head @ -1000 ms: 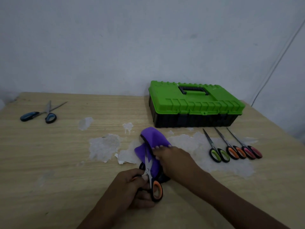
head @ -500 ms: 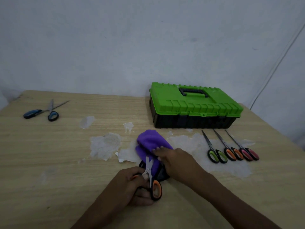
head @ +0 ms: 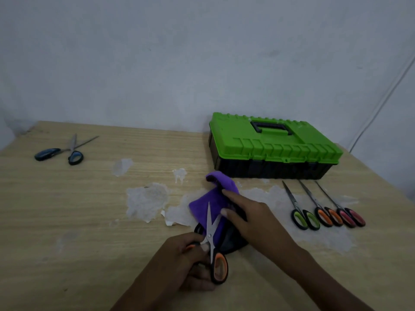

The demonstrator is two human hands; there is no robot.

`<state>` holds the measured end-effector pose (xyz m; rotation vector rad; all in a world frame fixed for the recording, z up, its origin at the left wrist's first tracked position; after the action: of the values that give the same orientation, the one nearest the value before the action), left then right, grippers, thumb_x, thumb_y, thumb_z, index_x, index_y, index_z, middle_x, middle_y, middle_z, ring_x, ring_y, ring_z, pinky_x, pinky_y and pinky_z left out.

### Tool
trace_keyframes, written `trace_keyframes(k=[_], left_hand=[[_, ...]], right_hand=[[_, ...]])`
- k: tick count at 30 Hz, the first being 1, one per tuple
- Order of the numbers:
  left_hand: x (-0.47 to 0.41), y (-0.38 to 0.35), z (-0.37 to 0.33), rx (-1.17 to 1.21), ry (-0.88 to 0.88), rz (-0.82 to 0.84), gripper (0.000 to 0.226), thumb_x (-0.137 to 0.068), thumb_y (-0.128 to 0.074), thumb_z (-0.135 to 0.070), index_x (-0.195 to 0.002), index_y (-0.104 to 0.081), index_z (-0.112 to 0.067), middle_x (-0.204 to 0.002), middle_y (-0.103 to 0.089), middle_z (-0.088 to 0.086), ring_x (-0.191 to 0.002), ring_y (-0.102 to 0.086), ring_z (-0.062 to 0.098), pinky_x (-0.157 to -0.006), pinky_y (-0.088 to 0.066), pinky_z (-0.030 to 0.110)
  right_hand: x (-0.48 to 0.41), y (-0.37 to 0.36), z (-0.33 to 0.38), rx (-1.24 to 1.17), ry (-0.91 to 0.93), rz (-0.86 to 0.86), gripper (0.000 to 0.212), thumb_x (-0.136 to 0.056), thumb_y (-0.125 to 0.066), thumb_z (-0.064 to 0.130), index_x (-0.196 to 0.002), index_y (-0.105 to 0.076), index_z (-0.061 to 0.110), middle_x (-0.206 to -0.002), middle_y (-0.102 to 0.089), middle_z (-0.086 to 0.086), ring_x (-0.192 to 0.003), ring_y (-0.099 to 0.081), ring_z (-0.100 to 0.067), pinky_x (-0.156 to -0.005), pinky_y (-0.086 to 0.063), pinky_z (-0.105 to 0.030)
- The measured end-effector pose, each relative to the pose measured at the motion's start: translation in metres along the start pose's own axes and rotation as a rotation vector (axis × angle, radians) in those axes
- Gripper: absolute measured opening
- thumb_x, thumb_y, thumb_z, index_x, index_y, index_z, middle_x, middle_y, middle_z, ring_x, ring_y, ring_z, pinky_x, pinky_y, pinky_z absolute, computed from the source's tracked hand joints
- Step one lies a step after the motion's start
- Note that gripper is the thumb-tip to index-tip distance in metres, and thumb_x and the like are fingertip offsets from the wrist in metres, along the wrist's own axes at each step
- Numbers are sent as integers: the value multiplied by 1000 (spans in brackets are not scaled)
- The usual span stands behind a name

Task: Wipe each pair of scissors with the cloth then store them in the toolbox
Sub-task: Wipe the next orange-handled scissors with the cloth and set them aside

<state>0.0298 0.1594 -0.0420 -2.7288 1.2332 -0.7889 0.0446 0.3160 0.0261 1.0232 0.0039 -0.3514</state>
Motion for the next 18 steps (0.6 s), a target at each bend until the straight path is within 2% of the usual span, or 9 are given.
trace_keyframes(k=[3,5,7,9,11,13,14,16,18], left_hand=[[-2,1,1,17,4,-15,17,-98,-55,-10,-106,-66,0,-80,-71,17,-62,-70,25,-63,-63,41],[-1,0,1,12,4,-12,16,-97,-56,-10,-105,-68,-1,-80,-71,16,-62,-69,25,-63,-62,40],[1,0,0,-4,7,-12,16,-97,-57,-10,-104,-68,-1,-81,-71,18,-64,-68,27,-62,-62,39],[1,0,0,-5,16,-3,17,-97,-57,-10,-105,-68,0,-82,-70,19,-65,-68,28,-60,-61,38],[0,-1,1,9,23,-4,17,-97,-57,-10,-106,-66,2,-83,-69,21,-65,-69,29,-60,-61,37],[-2,-1,2,17,17,-10,19,-98,-56,-10,-107,-65,4,-82,-68,21,-62,-69,27,-60,-62,38],[-3,-1,1,16,8,-15,19,-98,-55,-10,-107,-64,5,-80,-68,20,-60,-68,26,-60,-62,40],[-2,-1,1,-2,-11,-16,18,-99,-53,-8,-106,-63,5,-76,-68,17,-59,-68,26,-62,-62,42],[-3,0,2,-13,-19,-21,17,-99,-53,-8,-106,-63,5,-74,-67,16,-58,-68,26,-63,-62,43]], right_hand=[[-2,1,-10,108,19,-14,49,-92,-60,23,-139,-47,23,-115,-64,-1,-101,-57,-13,-72,-34,-8],[-8,3,-22,211,1,-38,34,-90,-62,16,-123,-59,18,-111,-65,-2,-103,-57,-18,-77,-34,-14],[-12,14,-30,182,-32,-97,14,-88,-63,12,-100,-66,18,-95,-65,4,-89,-59,-10,-74,-41,-16],[-8,31,-28,6,-63,-198,11,-88,-63,10,-88,-63,21,-83,-63,13,-76,-59,-1,-65,-44,-11],[-2,41,-10,-217,-22,-246,14,-87,-64,8,-90,-61,21,-83,-64,11,-78,-60,-1,-65,-46,-11],[5,25,13,-376,33,-118,20,-85,-65,6,-97,-60,21,-89,-66,7,-85,-62,-5,-70,-49,-15],[8,9,26,-382,65,-19,21,-85,-64,6,-99,-61,21,-92,-67,7,-87,-63,-5,-73,-50,-16],[14,-19,41,-217,156,107,19,-87,-62,10,-102,-63,22,-98,-67,9,-91,-61,-1,-77,-47,-11],[3,-28,40,-10,225,88,18,-89,-58,11,-102,-66,21,-99,-67,7,-90,-58,-1,-78,-42,-10]])
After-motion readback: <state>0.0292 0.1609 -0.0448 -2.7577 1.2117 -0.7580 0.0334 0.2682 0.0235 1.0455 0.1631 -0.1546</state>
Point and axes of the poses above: each hand's wrist, its own x-axis away from the middle knuckle, its own y-axis out of the back of the hand, z = x × y, the point moved 9 cm from there along -x, towards the middle knuckle
